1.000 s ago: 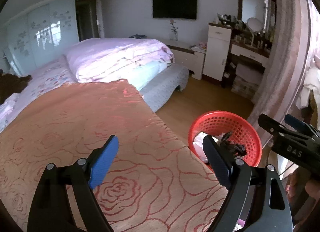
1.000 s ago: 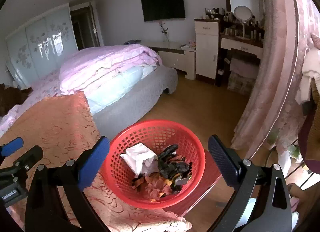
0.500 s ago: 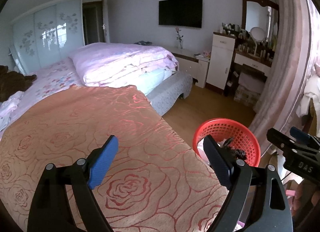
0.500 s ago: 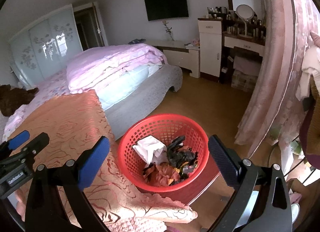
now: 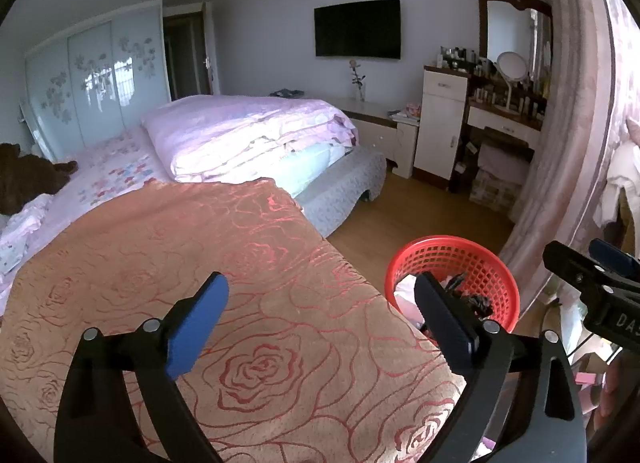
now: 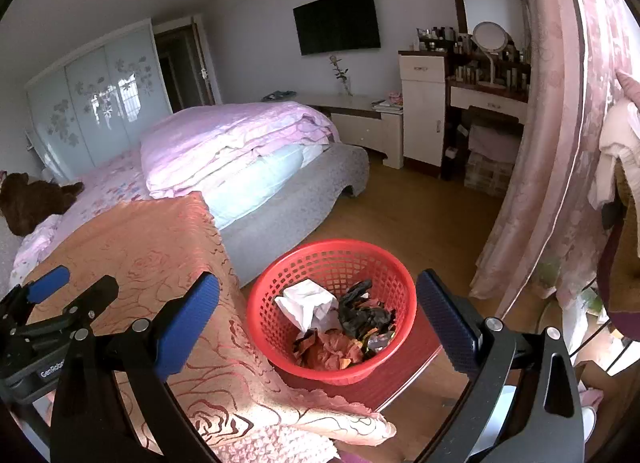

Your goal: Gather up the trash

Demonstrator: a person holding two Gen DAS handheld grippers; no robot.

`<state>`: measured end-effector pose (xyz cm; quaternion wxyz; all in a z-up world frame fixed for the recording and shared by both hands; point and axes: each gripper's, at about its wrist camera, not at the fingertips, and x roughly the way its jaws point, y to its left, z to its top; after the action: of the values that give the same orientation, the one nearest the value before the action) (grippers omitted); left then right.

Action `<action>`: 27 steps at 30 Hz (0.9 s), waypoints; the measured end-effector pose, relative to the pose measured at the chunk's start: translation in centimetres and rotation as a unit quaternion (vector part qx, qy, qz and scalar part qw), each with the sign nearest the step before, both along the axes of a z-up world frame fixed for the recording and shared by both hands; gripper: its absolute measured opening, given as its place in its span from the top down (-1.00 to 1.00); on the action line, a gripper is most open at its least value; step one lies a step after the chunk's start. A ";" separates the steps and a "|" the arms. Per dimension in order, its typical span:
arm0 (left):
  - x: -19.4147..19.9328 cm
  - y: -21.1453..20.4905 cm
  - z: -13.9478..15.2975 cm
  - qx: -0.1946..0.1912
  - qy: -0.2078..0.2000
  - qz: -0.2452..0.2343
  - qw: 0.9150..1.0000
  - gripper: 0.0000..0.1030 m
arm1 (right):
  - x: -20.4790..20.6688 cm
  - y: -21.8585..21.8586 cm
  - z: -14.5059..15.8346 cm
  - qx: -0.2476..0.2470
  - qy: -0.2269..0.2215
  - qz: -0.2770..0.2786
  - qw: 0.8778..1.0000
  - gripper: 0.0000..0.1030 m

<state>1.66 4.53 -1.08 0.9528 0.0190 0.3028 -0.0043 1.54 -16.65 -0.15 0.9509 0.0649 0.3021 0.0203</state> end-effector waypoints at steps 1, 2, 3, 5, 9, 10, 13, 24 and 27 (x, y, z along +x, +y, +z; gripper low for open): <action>0.0 0.0 0.0 -0.001 0.001 0.000 1.000 -0.77 | 0.0 0.0 0.0 0.000 0.000 0.000 1.000 -0.86; 0.0 0.0 0.0 -0.002 0.002 0.000 1.000 -0.78 | -0.1 0.0 0.0 0.000 0.001 0.001 1.000 -0.86; -0.1 0.0 0.0 -0.002 0.002 -0.001 1.000 -0.78 | -0.1 0.1 0.0 0.000 0.001 0.001 1.000 -0.86; -0.2 0.0 0.0 -0.002 0.003 -0.001 1.000 -0.78 | -0.1 0.3 0.0 -0.001 0.002 0.002 1.000 -0.86; -0.3 0.1 0.0 -0.002 0.002 0.001 1.000 -0.79 | -0.1 0.5 -0.1 0.000 0.005 0.004 1.000 -0.86; -0.4 0.1 0.0 -0.002 0.001 0.001 1.000 -0.79 | -0.1 0.5 -0.1 0.000 0.006 0.004 1.000 -0.86; -0.4 0.1 -0.1 -0.001 0.001 0.000 1.000 -0.79 | 0.0 0.5 -0.2 0.000 0.006 0.004 1.000 -0.86; -0.3 0.5 -0.2 -0.001 0.007 -0.002 1.000 -0.79 | 0.0 0.5 -0.1 0.000 0.007 0.004 1.000 -0.86; -0.3 0.4 -0.2 0.000 0.004 -0.004 1.000 -0.79 | 0.0 0.5 -0.1 0.000 0.006 0.004 1.000 -0.86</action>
<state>1.37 4.96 -1.28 0.9516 0.0206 0.3066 -0.0085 1.58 -16.16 -0.27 0.9489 0.0633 0.3083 0.0240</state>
